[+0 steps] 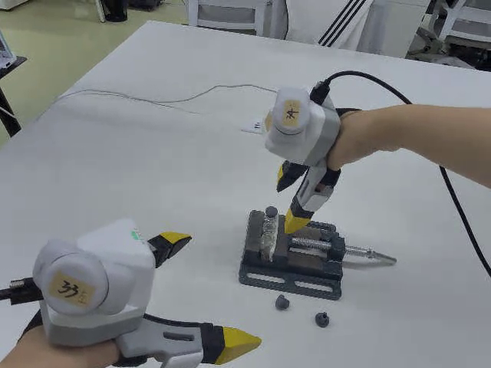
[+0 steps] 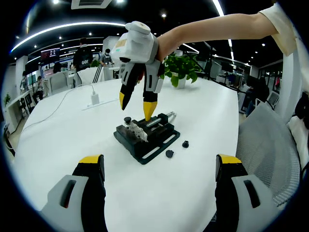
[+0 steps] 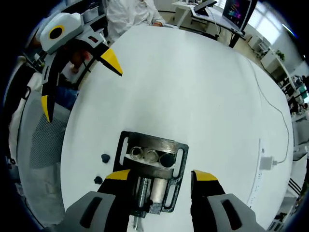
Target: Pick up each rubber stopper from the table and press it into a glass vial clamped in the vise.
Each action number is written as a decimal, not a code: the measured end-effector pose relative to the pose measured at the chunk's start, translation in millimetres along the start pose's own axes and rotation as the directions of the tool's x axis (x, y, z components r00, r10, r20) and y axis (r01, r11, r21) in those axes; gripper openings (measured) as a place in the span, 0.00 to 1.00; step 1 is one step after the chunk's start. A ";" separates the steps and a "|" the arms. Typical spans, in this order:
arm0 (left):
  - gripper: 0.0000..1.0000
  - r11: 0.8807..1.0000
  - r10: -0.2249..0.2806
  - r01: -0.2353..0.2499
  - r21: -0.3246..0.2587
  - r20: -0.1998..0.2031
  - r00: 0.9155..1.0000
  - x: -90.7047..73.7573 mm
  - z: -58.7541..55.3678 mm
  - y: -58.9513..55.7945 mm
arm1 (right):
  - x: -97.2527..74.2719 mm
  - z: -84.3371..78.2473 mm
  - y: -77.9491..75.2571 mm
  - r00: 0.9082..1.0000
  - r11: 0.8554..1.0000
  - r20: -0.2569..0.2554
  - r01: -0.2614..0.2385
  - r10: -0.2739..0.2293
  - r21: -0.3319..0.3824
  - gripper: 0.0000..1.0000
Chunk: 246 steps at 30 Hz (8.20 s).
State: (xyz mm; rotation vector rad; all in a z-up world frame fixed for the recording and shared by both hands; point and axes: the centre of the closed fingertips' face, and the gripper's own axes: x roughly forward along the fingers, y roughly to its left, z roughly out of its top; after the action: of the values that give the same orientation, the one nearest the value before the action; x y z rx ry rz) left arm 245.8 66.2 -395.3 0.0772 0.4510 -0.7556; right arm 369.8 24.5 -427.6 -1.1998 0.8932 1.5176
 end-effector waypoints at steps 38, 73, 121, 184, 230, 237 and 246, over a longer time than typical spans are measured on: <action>0.94 1.000 0.007 -0.007 0.012 0.008 1.000 -11.6 -6.1 -9.2 | -5.8 -1.1 64.1 0.979 0.992 0.202 0.012 -0.037 0.125 0.36; 0.94 0.999 0.020 -0.019 -0.026 0.007 1.000 -16.7 -18.6 -8.2 | 54.2 -1.9 103.0 0.981 0.975 0.175 -0.118 0.085 0.186 0.14; 0.93 0.999 0.027 -0.027 -0.043 0.010 1.000 -19.1 -23.5 -8.9 | 64.4 -4.6 104.0 0.997 0.986 0.066 -0.049 0.039 0.162 0.07; 0.05 0.996 -0.069 0.082 -0.035 0.278 0.958 5.9 60.1 -35.3 | -81.0 72.1 118.3 0.529 0.839 0.789 -0.237 -0.311 0.490 0.06; 0.04 0.956 -0.218 0.269 -0.120 0.327 0.919 -14.9 74.1 -54.9 | -105.8 67.1 138.5 0.457 0.889 0.862 -0.270 -0.220 0.370 0.24; 0.04 0.960 -0.239 0.268 -0.079 0.269 0.933 -12.1 66.2 -55.1 | -100.4 60.0 149.2 0.559 0.920 0.811 -0.205 -0.170 0.335 0.25; 0.04 0.958 -0.278 0.286 -0.018 0.187 0.942 -6.3 51.2 -60.7 | -92.8 50.8 155.1 0.672 0.965 0.735 -0.130 -0.083 0.228 0.23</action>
State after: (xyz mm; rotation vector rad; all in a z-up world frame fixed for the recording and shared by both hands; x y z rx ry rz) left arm 219.5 14.3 -340.9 -0.1016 0.3061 -1.0246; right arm 211.3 8.8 -328.3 -0.2852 0.5118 1.6431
